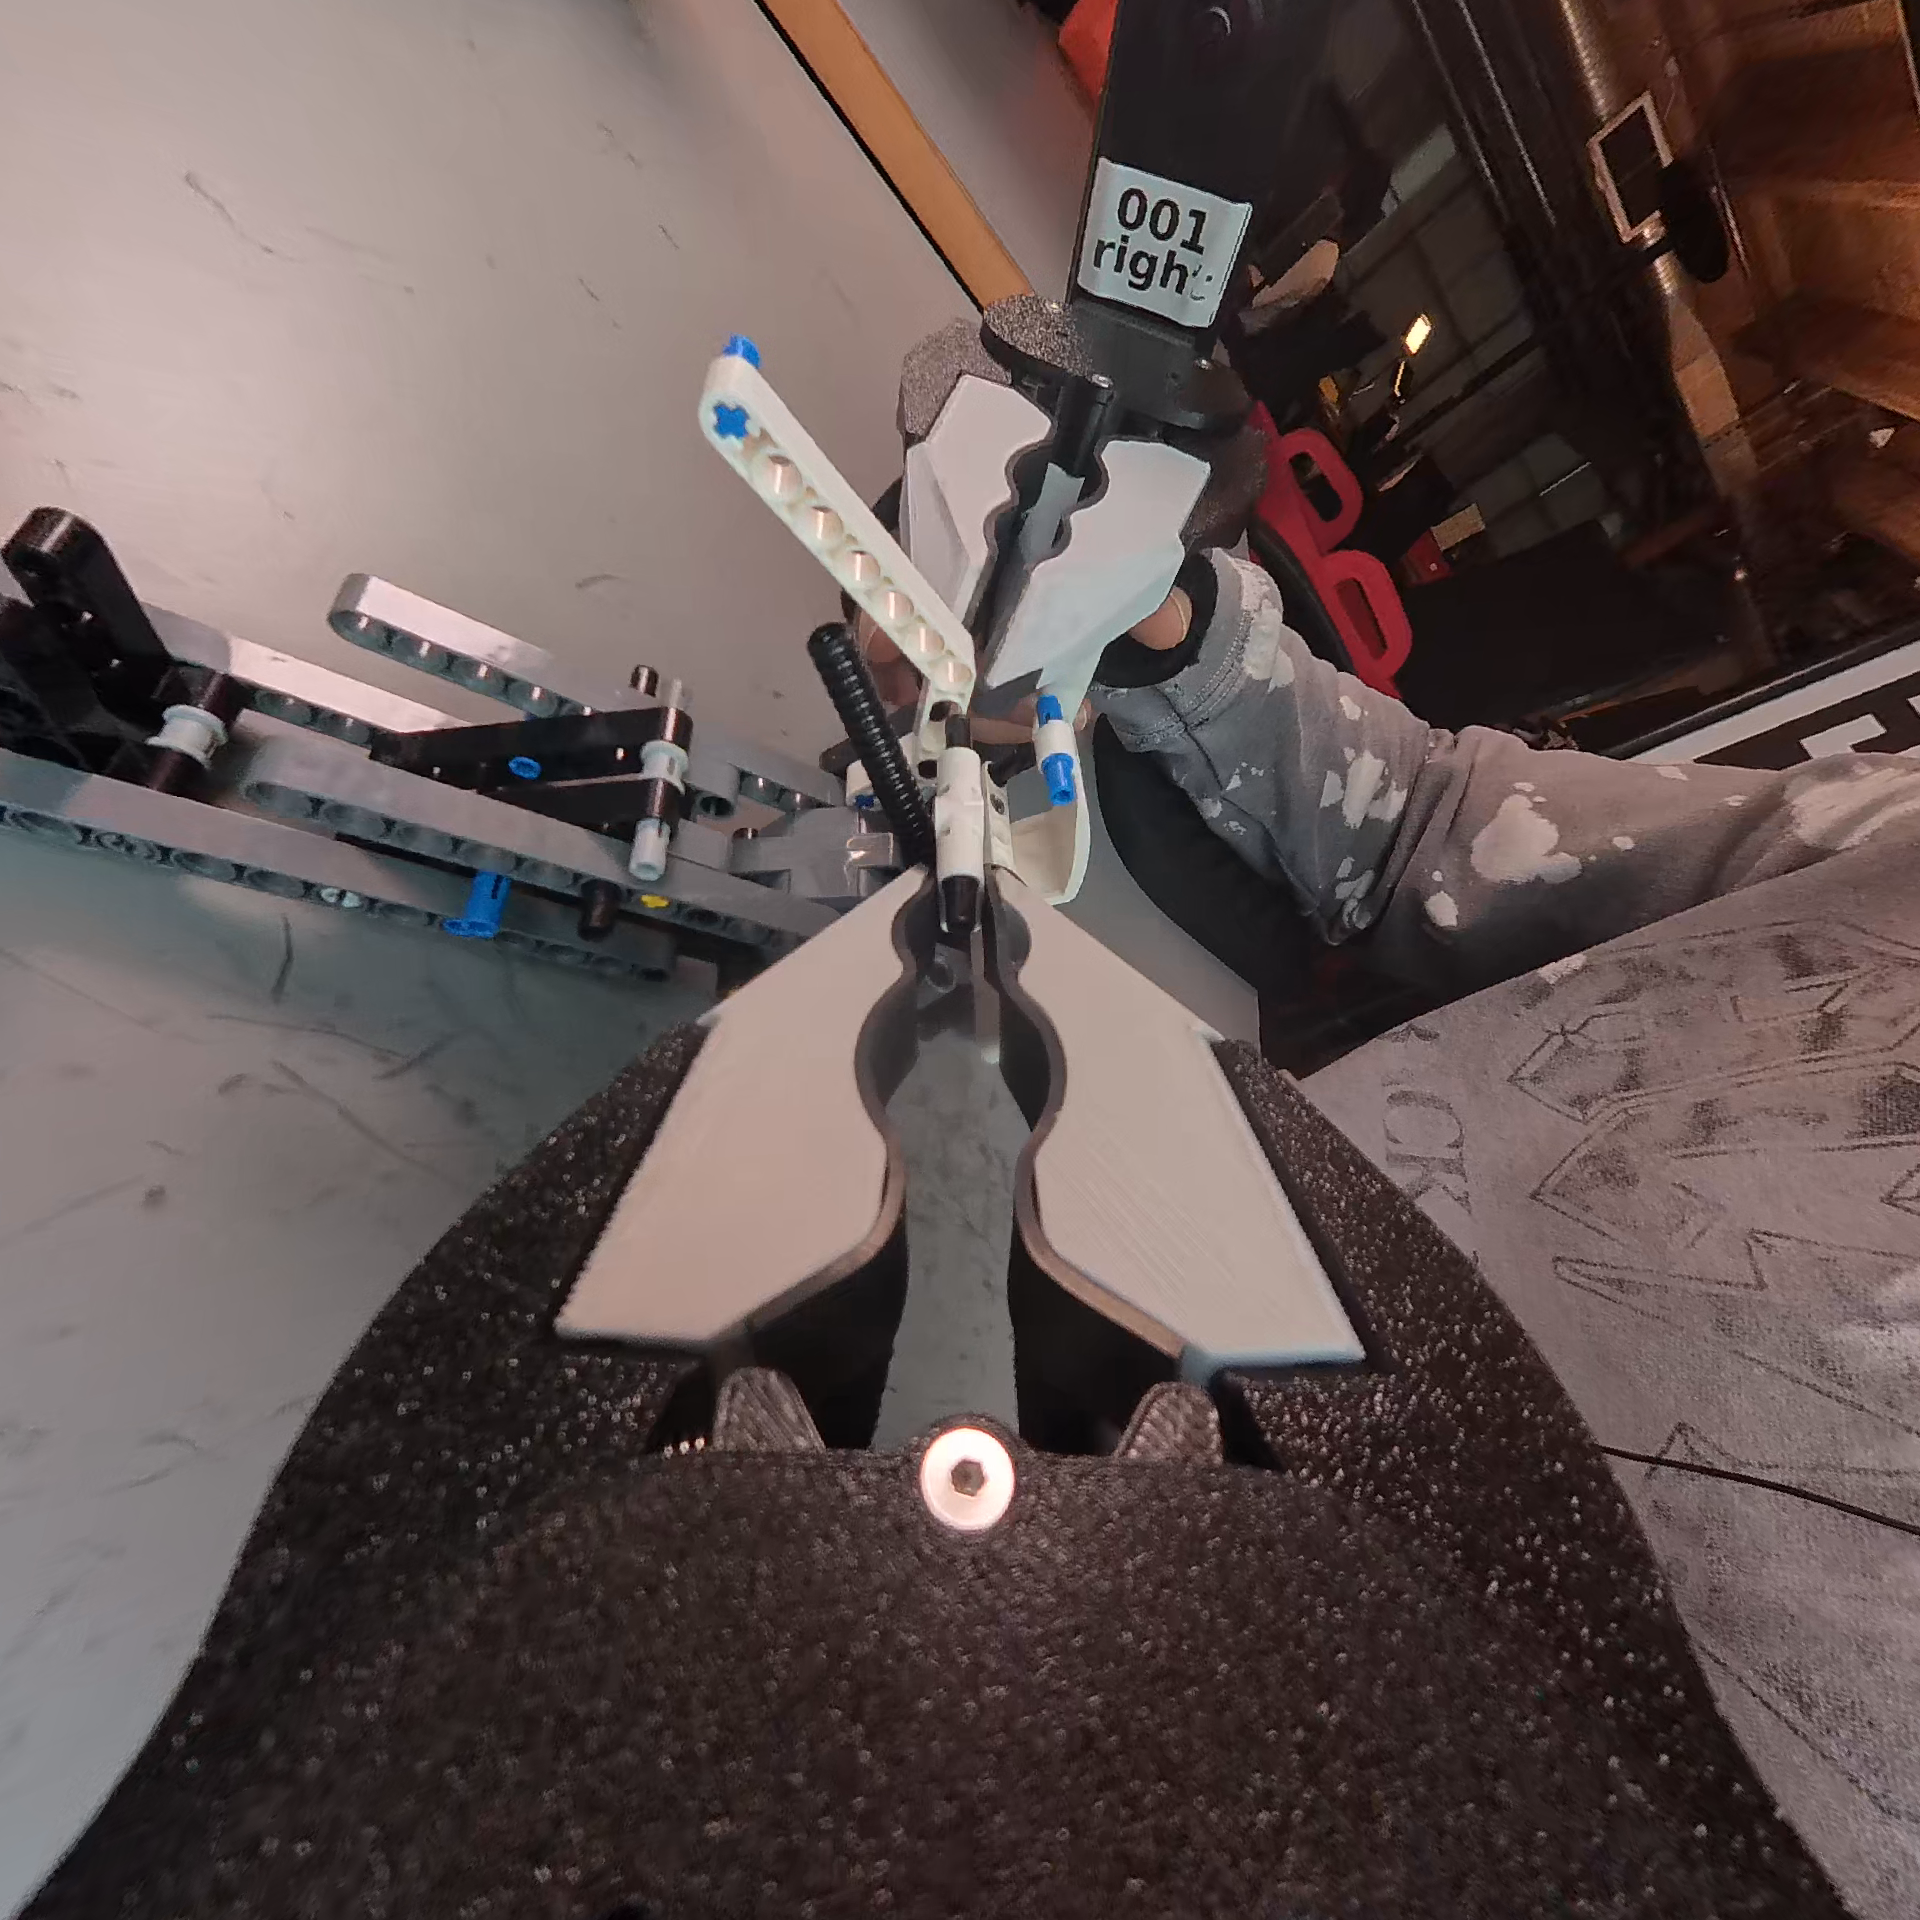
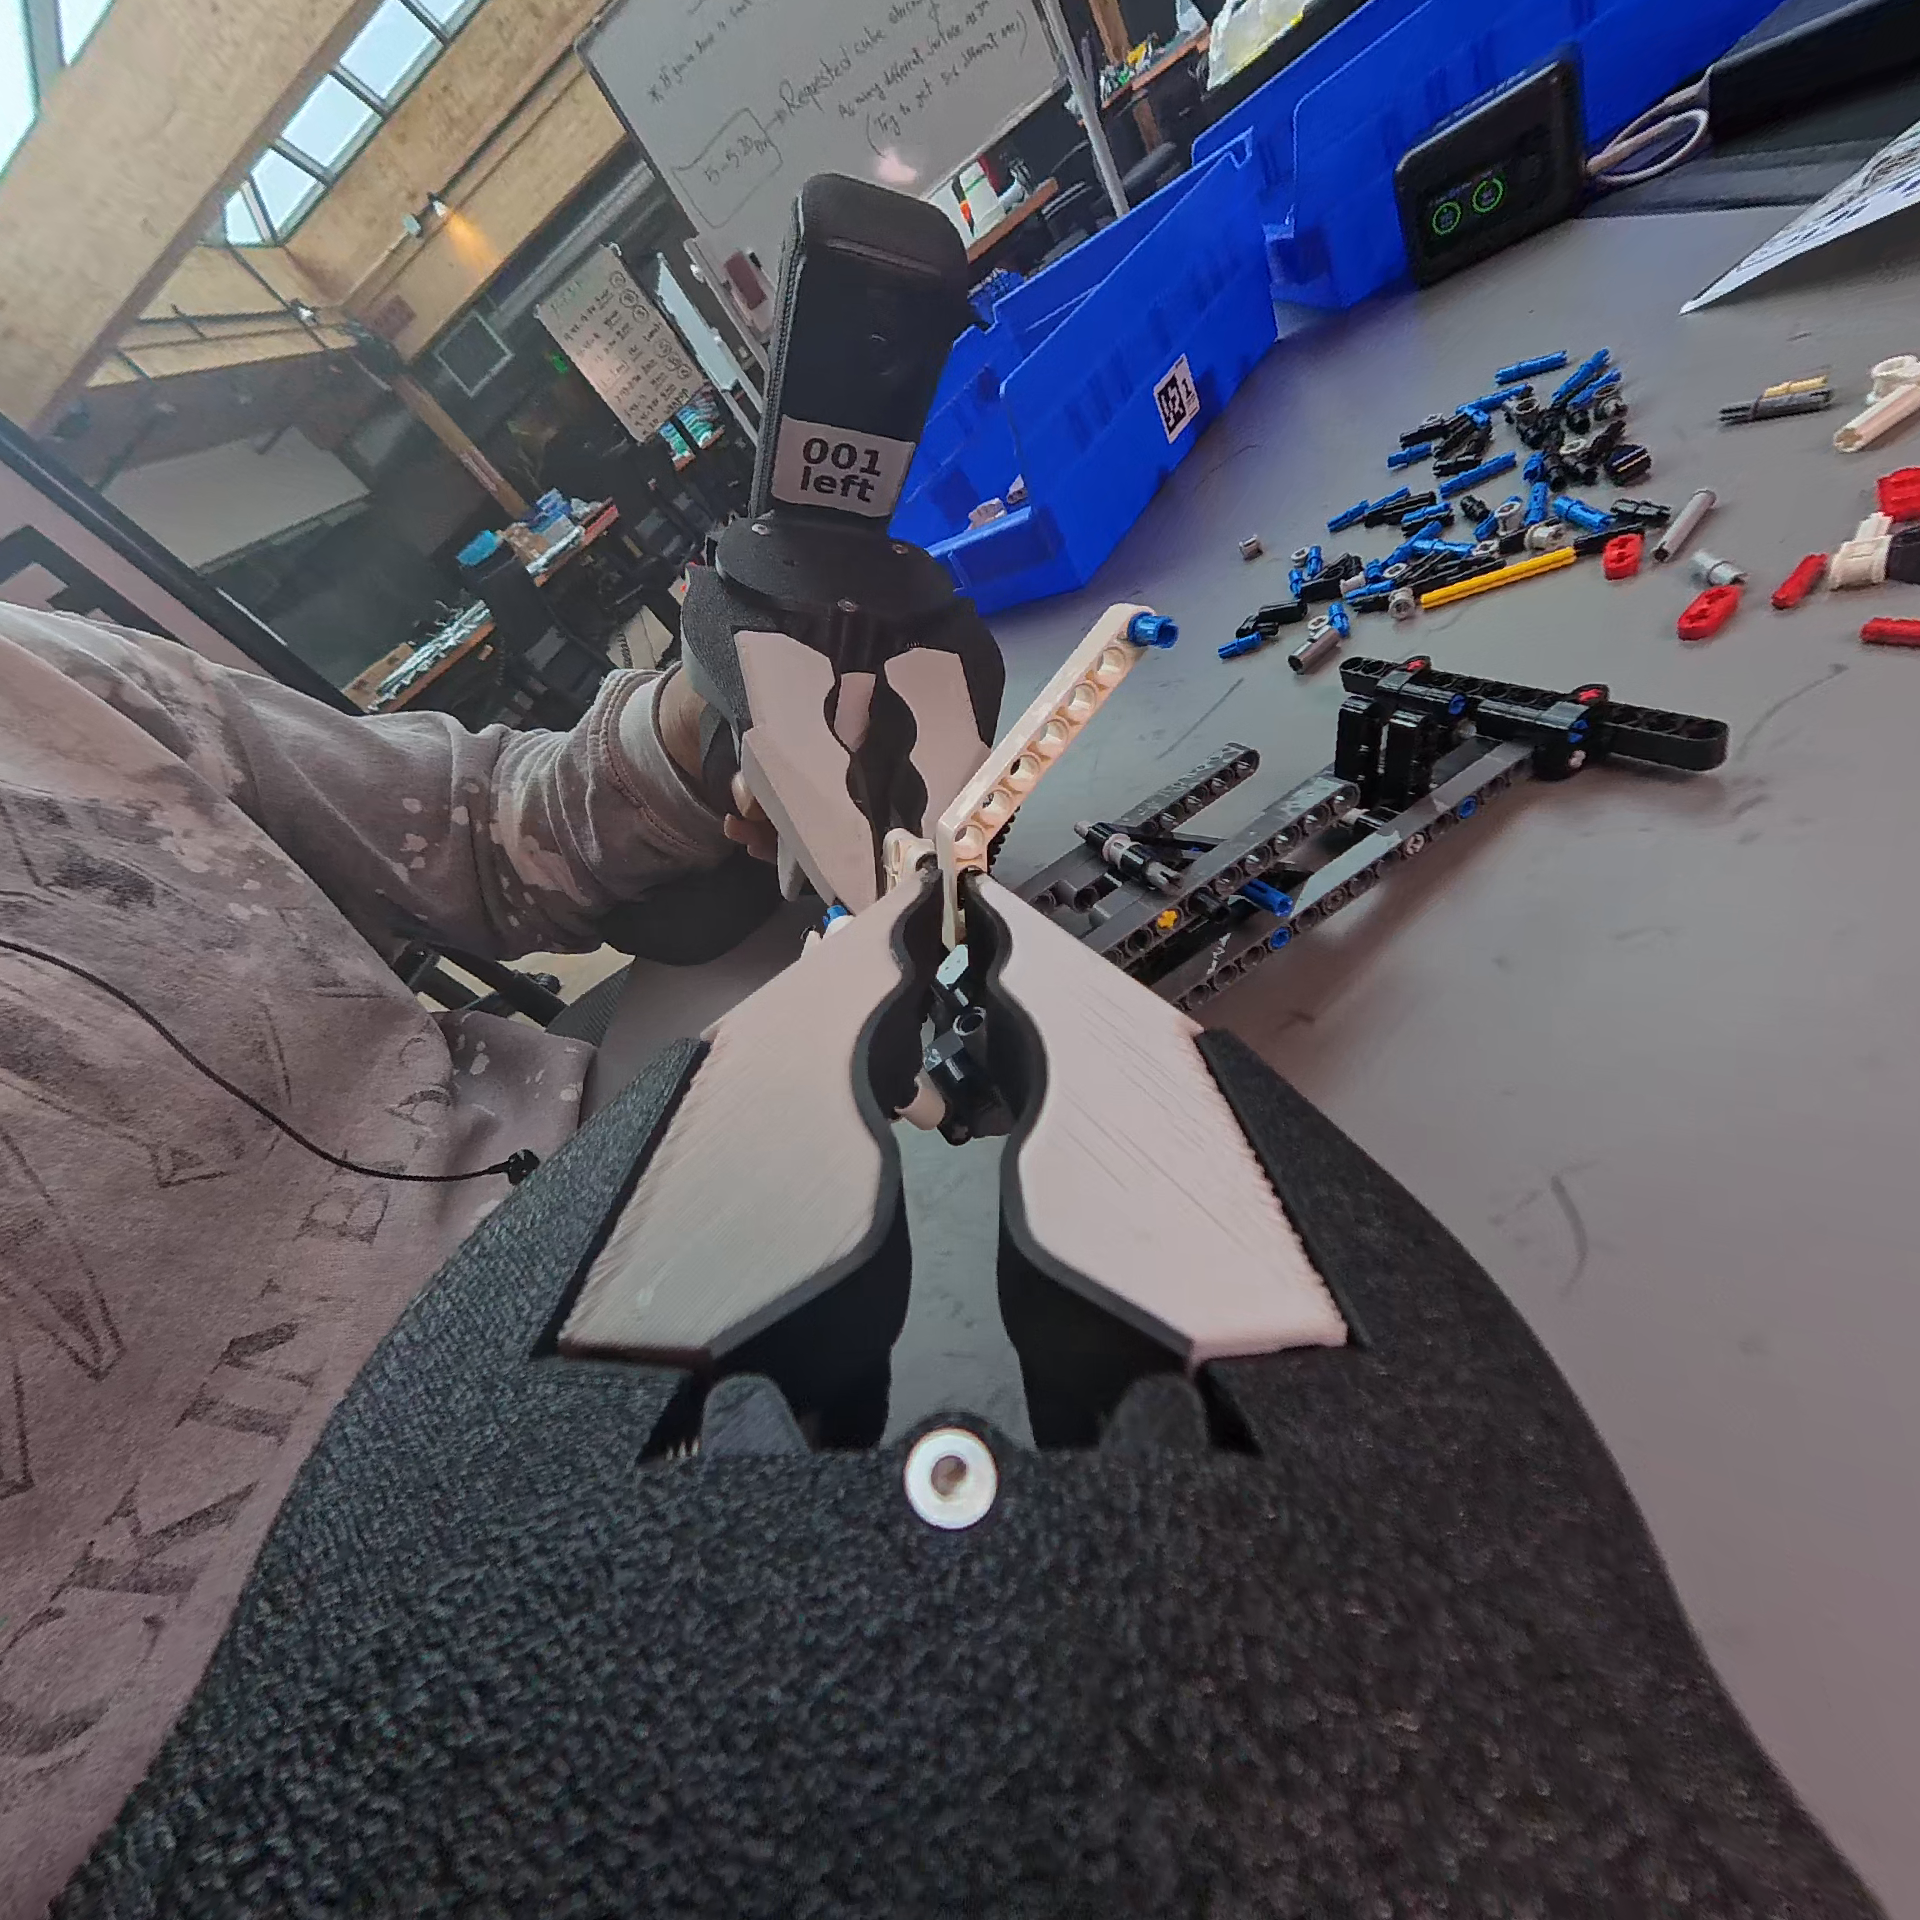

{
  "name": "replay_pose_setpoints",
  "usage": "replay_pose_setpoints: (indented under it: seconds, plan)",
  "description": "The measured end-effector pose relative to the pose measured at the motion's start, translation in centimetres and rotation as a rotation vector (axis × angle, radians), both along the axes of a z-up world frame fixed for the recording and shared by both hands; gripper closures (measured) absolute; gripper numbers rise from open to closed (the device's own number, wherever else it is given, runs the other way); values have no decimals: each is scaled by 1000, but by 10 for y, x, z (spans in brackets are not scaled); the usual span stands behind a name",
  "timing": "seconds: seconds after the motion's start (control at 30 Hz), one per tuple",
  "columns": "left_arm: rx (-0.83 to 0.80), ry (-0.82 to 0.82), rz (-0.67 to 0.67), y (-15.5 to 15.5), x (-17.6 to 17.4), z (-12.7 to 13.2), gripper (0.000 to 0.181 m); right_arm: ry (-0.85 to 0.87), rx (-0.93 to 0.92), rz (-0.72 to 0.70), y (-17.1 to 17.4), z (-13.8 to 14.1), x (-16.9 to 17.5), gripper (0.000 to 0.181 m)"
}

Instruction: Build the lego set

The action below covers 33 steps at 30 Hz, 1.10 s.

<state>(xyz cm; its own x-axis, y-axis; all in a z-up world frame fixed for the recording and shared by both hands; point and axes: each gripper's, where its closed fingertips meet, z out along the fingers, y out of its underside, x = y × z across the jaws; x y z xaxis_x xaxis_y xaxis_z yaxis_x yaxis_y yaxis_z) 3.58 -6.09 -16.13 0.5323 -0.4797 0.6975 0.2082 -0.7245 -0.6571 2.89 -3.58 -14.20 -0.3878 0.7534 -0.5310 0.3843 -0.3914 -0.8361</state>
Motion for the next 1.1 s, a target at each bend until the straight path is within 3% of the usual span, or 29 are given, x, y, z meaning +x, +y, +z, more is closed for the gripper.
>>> replay_pose_setpoints:
  seconds: [0.27,0.5,1.1]
  plan:
    - [-76,-103,-39,0,-4,6,175,-6,9,48,-3,-1,0,181]
    - [-76,5,-127,-2,-3,4,175,-12,-1,95,-3,-1,1,179]
    - [-106,66,-64,13,-13,1,175,-28,17,154,16,-2,-9,175]
